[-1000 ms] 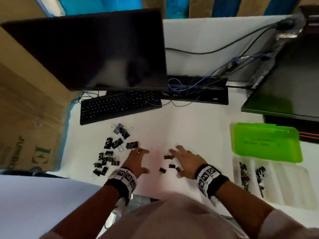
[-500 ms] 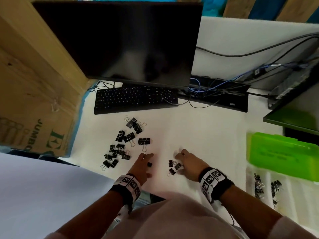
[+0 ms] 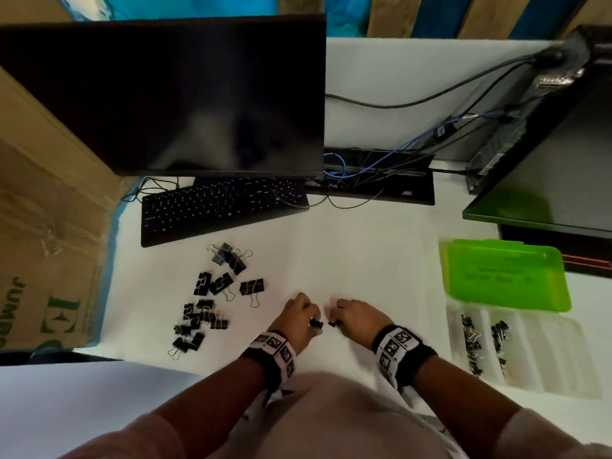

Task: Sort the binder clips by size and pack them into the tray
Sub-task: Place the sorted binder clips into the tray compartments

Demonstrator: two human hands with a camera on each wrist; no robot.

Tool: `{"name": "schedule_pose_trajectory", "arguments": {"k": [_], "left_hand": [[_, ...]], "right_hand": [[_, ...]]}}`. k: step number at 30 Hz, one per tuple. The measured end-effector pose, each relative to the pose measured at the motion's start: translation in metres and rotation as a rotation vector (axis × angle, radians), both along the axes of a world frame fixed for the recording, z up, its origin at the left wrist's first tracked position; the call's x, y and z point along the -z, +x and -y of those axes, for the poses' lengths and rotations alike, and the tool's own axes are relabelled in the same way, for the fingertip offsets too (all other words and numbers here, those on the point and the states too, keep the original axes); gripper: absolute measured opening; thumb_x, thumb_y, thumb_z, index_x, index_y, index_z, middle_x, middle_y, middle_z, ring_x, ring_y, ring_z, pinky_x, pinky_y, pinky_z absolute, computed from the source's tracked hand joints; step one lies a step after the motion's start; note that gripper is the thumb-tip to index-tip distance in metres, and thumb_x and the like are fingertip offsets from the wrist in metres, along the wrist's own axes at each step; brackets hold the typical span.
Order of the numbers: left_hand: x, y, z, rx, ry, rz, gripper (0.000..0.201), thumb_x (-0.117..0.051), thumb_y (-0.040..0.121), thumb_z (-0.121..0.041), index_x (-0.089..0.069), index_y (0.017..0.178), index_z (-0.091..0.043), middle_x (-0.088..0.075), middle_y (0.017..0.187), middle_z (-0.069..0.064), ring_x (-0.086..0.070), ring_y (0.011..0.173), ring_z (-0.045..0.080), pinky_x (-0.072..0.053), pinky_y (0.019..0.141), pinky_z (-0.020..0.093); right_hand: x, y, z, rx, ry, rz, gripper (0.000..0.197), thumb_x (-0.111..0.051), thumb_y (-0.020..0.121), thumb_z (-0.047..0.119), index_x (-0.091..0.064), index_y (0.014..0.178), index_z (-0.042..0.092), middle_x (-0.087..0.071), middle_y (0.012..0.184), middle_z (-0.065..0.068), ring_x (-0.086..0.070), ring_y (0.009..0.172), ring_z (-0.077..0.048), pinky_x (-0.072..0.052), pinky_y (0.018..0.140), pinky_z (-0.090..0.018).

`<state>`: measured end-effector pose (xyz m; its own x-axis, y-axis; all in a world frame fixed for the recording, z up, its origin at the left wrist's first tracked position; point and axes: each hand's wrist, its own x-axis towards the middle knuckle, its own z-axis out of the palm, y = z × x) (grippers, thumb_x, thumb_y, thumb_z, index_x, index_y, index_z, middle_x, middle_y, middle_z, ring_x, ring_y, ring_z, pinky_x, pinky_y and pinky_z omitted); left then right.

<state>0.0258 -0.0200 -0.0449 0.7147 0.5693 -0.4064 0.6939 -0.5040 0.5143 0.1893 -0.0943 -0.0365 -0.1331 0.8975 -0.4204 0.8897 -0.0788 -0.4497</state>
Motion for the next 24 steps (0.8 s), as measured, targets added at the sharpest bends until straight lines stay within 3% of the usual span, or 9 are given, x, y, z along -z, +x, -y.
{"name": "schedule_pose_trajectory", "arguments": {"k": [2, 6, 10, 12, 15, 18, 20, 22, 24], "left_hand": [[0.003, 0.003, -0.003, 0.026, -0.024, 0.007, 0.017, -0.068, 0.082, -0.019, -0.060, 0.096, -0.012, -0.045, 0.107, 0.002, -0.047, 0.097, 0.020, -0.044, 0.090, 0.030], [0.006, 0.011, -0.010, 0.037, -0.075, 0.016, 0.012, -0.069, 0.081, -0.005, -0.064, 0.091, -0.006, -0.044, 0.097, 0.001, -0.051, 0.087, 0.018, -0.035, 0.072, 0.003], [0.002, 0.026, -0.013, 0.069, -0.094, 0.020, 0.008, -0.061, 0.086, -0.007, -0.066, 0.090, -0.002, -0.049, 0.094, 0.000, -0.058, 0.096, 0.026, -0.037, 0.070, 0.008], [0.001, 0.032, -0.012, 0.082, -0.108, 0.054, 0.008, -0.058, 0.087, -0.001, -0.064, 0.086, 0.003, -0.046, 0.087, -0.001, -0.060, 0.094, 0.028, -0.038, 0.068, 0.005], [0.003, 0.045, -0.009, 0.134, -0.097, 0.087, 0.009, -0.060, 0.087, -0.002, -0.064, 0.083, 0.005, -0.043, 0.086, 0.000, -0.060, 0.087, 0.022, -0.034, 0.068, -0.001], [0.002, 0.063, -0.005, 0.206, -0.079, 0.124, 0.010, -0.061, 0.087, -0.010, -0.066, 0.085, -0.002, -0.046, 0.089, 0.000, -0.058, 0.089, 0.023, -0.037, 0.076, 0.010], [0.000, 0.073, -0.001, 0.238, -0.016, 0.156, 0.007, -0.062, 0.086, -0.015, -0.064, 0.088, -0.009, -0.051, 0.094, 0.001, -0.056, 0.092, 0.022, -0.045, 0.085, 0.026], [-0.001, 0.081, 0.001, 0.279, 0.119, 0.133, 0.018, -0.062, 0.084, -0.023, -0.061, 0.102, -0.020, -0.051, 0.108, -0.001, -0.048, 0.101, 0.020, -0.044, 0.087, 0.035], [0.000, 0.083, 0.004, 0.289, 0.188, 0.064, 0.035, -0.060, 0.082, -0.034, -0.055, 0.117, -0.033, -0.044, 0.123, -0.007, -0.040, 0.111, 0.017, -0.043, 0.089, 0.038]], "right_hand": [[-0.001, 0.014, 0.006, 0.066, -0.028, -0.024, 0.028, -0.052, 0.086, 0.007, -0.062, 0.113, 0.012, -0.060, 0.113, -0.009, -0.058, 0.102, -0.031, -0.046, 0.088, -0.035], [0.000, 0.030, 0.018, 0.208, -0.016, -0.083, 0.028, -0.060, 0.083, 0.012, -0.065, 0.111, 0.015, -0.063, 0.110, -0.008, -0.060, 0.101, -0.029, -0.046, 0.089, -0.032], [-0.003, 0.036, 0.029, 0.363, 0.016, -0.150, 0.024, -0.062, 0.085, 0.015, -0.067, 0.108, 0.017, -0.064, 0.107, -0.005, -0.060, 0.097, -0.024, -0.043, 0.084, -0.027], [-0.006, 0.039, 0.034, 0.463, 0.053, -0.187, 0.020, -0.063, 0.084, 0.013, -0.067, 0.103, 0.016, -0.064, 0.104, -0.005, -0.062, 0.093, -0.023, -0.046, 0.082, -0.027], [-0.004, 0.047, 0.045, 0.628, 0.106, -0.222, 0.017, -0.064, 0.082, 0.005, -0.067, 0.095, 0.015, -0.065, 0.097, -0.006, -0.064, 0.084, -0.024, -0.053, 0.080, -0.037], [0.000, 0.056, 0.060, 0.706, 0.139, -0.199, 0.023, -0.064, 0.078, -0.002, -0.068, 0.091, 0.016, -0.065, 0.093, -0.006, -0.064, 0.082, -0.024, -0.053, 0.076, -0.035], [-0.001, 0.063, 0.070, 0.755, 0.157, -0.200, 0.024, -0.065, 0.076, -0.004, -0.069, 0.089, 0.016, -0.066, 0.091, -0.007, -0.064, 0.084, -0.023, -0.049, 0.072, -0.023], [-0.002, 0.069, 0.079, 0.784, 0.156, -0.193, 0.022, -0.067, 0.077, -0.003, -0.070, 0.090, 0.014, -0.067, 0.090, -0.008, -0.063, 0.083, -0.021, -0.041, 0.066, -0.015], [-0.003, 0.073, 0.088, 0.789, 0.162, -0.172, 0.020, -0.070, 0.076, 0.001, -0.071, 0.090, 0.015, -0.067, 0.091, -0.007, -0.062, 0.083, -0.022, -0.043, 0.069, -0.021]]}}
